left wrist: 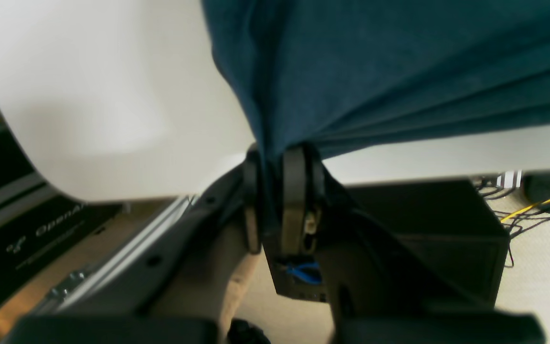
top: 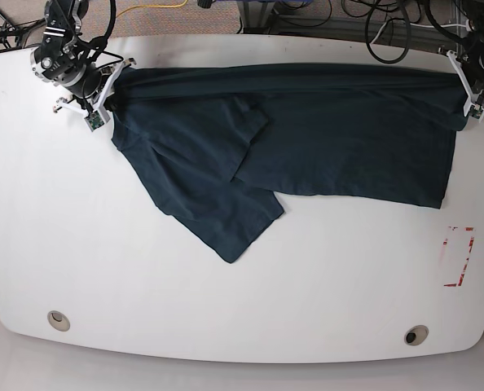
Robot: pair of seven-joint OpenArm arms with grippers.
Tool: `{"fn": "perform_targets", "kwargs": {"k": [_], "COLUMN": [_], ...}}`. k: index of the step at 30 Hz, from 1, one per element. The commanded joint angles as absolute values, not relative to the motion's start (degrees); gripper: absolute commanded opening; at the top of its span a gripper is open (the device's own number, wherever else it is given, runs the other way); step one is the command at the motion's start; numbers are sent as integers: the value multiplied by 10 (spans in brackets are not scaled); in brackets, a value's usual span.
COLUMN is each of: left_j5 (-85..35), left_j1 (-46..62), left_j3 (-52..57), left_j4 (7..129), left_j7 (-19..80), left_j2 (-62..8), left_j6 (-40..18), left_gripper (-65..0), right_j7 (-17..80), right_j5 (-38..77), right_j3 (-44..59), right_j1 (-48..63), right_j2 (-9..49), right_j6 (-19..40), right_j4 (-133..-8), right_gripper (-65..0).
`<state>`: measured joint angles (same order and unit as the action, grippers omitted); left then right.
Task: Fold the T-shirt properly
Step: 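Pull the left gripper's held corner back away from the right gripper, then open the left gripper and release the shirt corner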
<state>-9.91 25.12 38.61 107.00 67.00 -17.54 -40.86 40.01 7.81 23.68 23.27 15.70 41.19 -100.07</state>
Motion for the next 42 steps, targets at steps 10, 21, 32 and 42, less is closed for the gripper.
{"fn": "perform_targets", "kwargs": {"k": [10,21,32,42], "left_j5": [-65,-65,-67,-68], "left_j1": [283,284,282,265], "left_j3": [397,397,397,416], "left_j4": [1081,1082,1135,1138], "left_j7": [682,687,734,734], "left_j2": [-188,-188,-205,-205], "left_j6": [-400,-400,-400,-400], "left_gripper": [-356,-203,-199,-204], "right_j7": [407,407,419,421], "right_j5": [57,58,57,59], "right_j3": [245,245,250,250], "right_j1": [245,255,281,298], "right_j2": [167,166,139,115], "right_j6": [400,400,400,400], "right_j4": [-1009,-1024,-1062,-1127], "right_gripper": [-647,-640,-306,-203]}}
